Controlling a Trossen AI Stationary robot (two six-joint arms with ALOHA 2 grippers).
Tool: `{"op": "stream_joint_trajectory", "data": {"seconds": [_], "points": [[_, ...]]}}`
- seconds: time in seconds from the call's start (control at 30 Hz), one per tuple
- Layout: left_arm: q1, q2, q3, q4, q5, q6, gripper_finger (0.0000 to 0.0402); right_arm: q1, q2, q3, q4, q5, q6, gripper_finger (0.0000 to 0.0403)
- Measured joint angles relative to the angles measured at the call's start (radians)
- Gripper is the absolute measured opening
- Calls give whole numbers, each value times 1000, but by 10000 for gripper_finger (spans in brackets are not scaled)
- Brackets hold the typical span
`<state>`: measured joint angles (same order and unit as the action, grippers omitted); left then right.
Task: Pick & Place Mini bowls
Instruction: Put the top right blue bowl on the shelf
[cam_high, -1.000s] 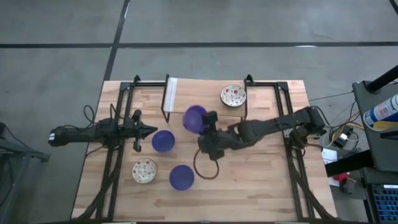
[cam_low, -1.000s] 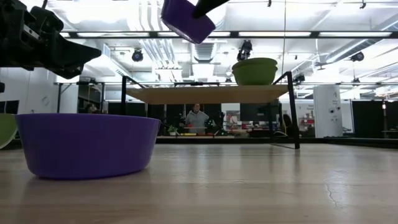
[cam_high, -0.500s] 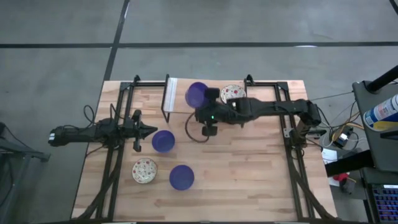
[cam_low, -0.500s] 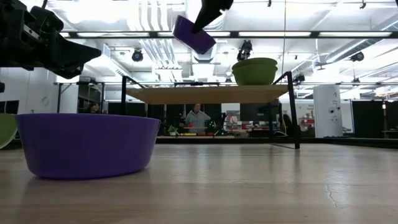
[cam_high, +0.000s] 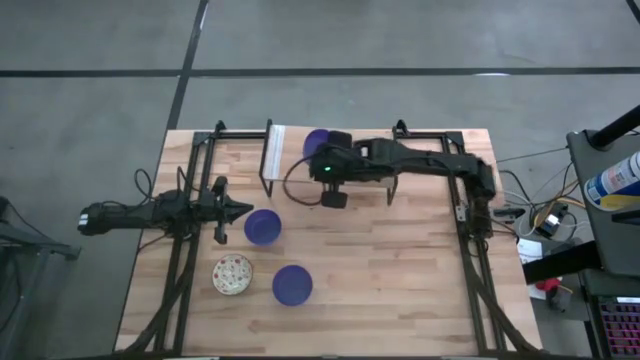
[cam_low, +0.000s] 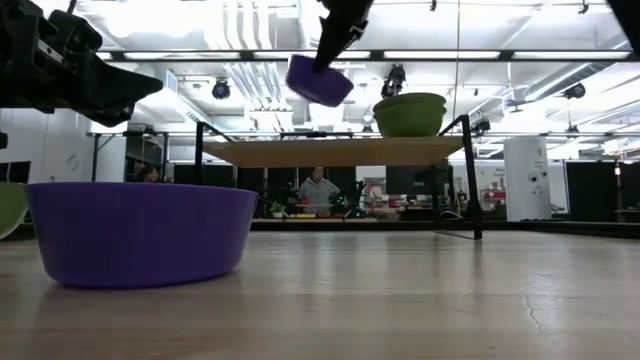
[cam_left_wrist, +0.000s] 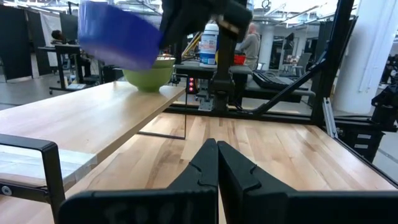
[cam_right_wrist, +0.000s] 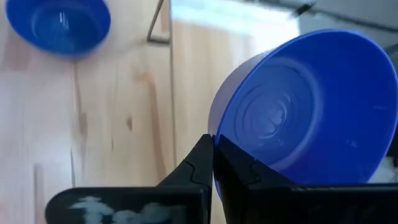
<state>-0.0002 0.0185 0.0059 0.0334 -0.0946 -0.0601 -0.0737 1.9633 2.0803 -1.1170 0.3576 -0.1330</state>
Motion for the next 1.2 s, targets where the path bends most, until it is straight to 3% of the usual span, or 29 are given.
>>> {"op": "stream_joint_trajectory", "data": {"seconds": [0.23,0.73,1.2], "points": [[0,2,0,0,0,0,0,-45,185,279,-228,-34,-11,8],[0,10,0,0,0,0,0,-107,197,192,-230,-158,-42,8],[0,10,0,0,0,0,0,-108,198,175,-240,-147,-87,9]]}}
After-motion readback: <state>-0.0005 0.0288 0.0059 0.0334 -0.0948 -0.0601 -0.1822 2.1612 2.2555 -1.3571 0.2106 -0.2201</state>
